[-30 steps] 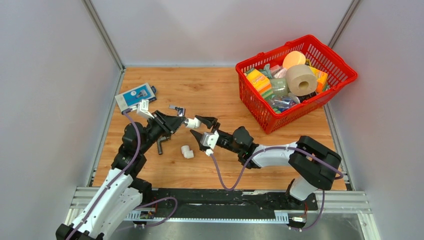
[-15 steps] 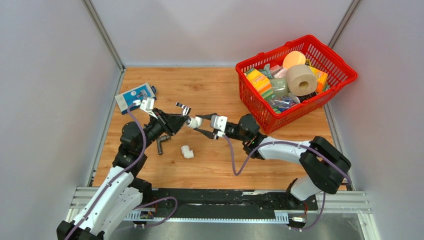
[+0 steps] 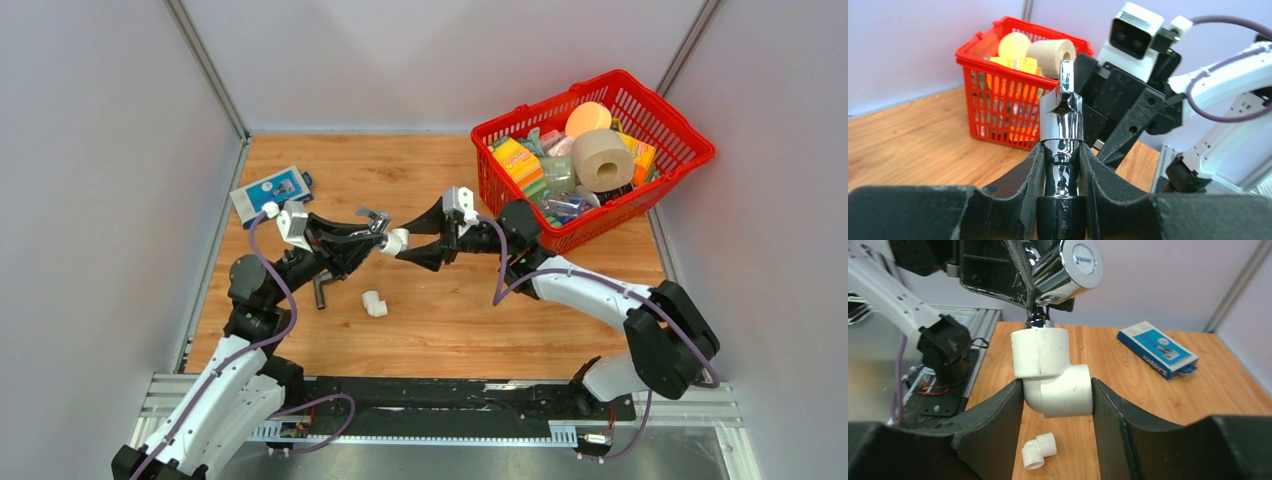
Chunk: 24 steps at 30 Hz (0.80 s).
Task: Install the water faucets
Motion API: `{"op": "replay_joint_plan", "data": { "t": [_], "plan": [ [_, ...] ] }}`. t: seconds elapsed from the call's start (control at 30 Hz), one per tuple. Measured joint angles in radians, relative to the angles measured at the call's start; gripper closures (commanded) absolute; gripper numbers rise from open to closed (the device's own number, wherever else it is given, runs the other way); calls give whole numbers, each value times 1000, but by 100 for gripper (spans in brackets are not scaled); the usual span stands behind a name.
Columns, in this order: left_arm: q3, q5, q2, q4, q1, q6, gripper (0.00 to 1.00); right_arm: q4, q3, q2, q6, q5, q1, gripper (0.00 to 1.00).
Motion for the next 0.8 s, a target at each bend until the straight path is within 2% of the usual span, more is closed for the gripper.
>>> {"op": "replay_joint_plan", "data": {
  "t": [0.07,0.17,0.37,0.53,0.63,0.8],
  "plan": [
    [0,-54,-27,-33,-7,-3,100,-42,-13,-34,-43,72,14,37],
    [8,-153,-60,-116,-9,-26,100,-63,-59,-102,-153,192,44,34],
    [23,-289,-63,-227,-9,-148,100,-20,-154,-161,-401,364,140,32],
    [28,-327,-27,-282,-9,-265,100,58,-208,-138,-598,484,240,28],
    [29,-331,-17,-293,-9,-317,100,145,-210,-80,-681,549,261,28],
    [29,-331,-16,-298,-9,-379,100,227,-210,8,-737,608,261,31]
  ]
}}
